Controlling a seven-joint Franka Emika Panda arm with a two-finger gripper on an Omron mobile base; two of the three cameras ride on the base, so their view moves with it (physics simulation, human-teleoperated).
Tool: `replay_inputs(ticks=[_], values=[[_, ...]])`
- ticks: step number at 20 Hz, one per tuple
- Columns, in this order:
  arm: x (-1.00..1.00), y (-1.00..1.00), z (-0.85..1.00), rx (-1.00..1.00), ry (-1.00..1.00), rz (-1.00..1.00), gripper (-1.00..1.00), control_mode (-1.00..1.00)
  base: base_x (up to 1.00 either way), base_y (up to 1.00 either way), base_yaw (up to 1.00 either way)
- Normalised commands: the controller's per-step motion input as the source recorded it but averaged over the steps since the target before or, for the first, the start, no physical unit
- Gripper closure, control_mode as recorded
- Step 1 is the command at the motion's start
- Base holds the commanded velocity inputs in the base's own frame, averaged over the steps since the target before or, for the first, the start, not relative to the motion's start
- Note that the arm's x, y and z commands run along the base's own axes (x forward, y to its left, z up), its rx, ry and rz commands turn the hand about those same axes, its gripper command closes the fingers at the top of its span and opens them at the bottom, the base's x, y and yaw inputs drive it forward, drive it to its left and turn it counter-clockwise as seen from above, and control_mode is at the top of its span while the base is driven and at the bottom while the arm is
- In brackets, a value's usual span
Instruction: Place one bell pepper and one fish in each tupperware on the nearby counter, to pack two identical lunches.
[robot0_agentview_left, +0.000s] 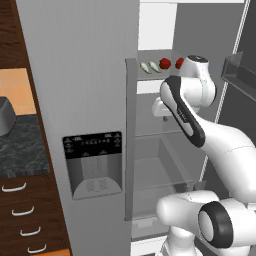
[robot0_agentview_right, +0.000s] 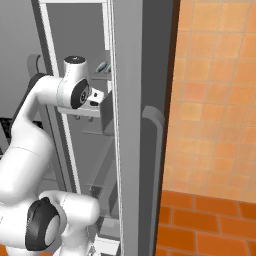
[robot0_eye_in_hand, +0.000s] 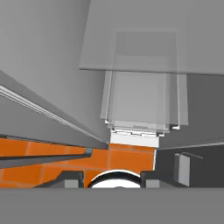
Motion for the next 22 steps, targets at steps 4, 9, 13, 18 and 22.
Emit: replay_inputs(ticks=[4,9,13,18,22], values=[[-0.01,0.0,-0.01,0.0,-0.01,0.0,-1.0,-1.0,0.0,0.0,0.0],[-0.33,-0.11,0.43,-0.07,-0.59,0.0,-1.0,-1.0,0.0,0.0,0.0],[-0.3,-0.35,0.92,-0.02,-0.75,0.0,-1.0,-1.0,0.0,0.0,0.0],[0.18,-0.27,1.0,0.02,-0.24,-0.09,-1.0,-1.0,0.0,0.0,0.0],[0.38,-0.14,0.13,0.06,0.22,-0.17,-1.0,-1.0,0.0,0.0,0.0]])
